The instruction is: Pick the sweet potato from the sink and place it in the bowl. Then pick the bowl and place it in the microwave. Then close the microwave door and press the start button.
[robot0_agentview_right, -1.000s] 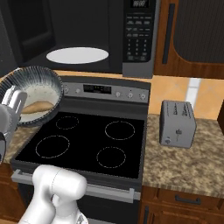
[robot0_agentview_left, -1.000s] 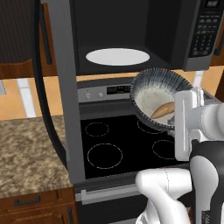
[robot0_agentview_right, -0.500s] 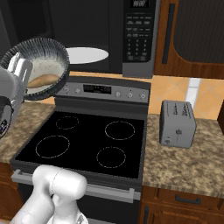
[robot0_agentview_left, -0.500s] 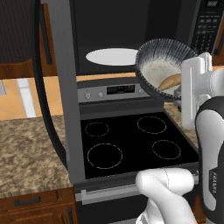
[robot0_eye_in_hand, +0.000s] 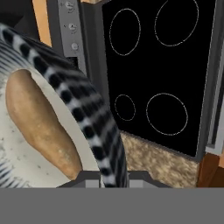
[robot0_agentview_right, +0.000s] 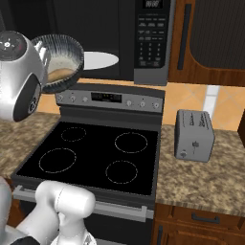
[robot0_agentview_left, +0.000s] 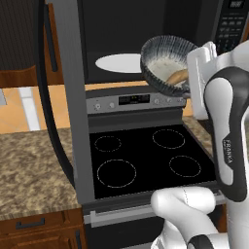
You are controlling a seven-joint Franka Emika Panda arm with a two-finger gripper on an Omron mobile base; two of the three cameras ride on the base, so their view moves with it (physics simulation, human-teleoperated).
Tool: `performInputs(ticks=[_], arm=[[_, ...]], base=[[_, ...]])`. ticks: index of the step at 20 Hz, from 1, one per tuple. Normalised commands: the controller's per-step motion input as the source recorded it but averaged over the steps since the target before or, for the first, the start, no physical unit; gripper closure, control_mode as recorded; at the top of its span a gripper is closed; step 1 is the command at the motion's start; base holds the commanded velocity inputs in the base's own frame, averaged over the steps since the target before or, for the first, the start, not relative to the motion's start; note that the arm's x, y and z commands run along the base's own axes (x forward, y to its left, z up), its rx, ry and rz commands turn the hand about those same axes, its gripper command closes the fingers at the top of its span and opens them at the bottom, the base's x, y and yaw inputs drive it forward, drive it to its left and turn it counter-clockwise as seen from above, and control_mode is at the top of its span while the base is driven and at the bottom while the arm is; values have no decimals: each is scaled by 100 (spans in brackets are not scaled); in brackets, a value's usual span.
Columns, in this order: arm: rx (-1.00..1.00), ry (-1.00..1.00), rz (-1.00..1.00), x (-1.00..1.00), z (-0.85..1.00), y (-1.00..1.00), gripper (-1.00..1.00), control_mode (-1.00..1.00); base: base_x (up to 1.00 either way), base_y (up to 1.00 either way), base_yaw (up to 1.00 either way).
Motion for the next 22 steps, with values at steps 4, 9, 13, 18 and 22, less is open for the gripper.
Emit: performInputs(ticks=[4,9,13,18,22], arm=[[-7,-6,6,40,3,0,100,-100],[-5,-1,3,49,15,0,100,-100],[-1,0,3,46,29,0,100,-100],[0,0,3,49,8,0,100,-100],[0,0,0,58,-5,0,100,-100]], base=[[0,0,0],[0,0,0],[0,0,0],[0,0,0],[0,0,0]])
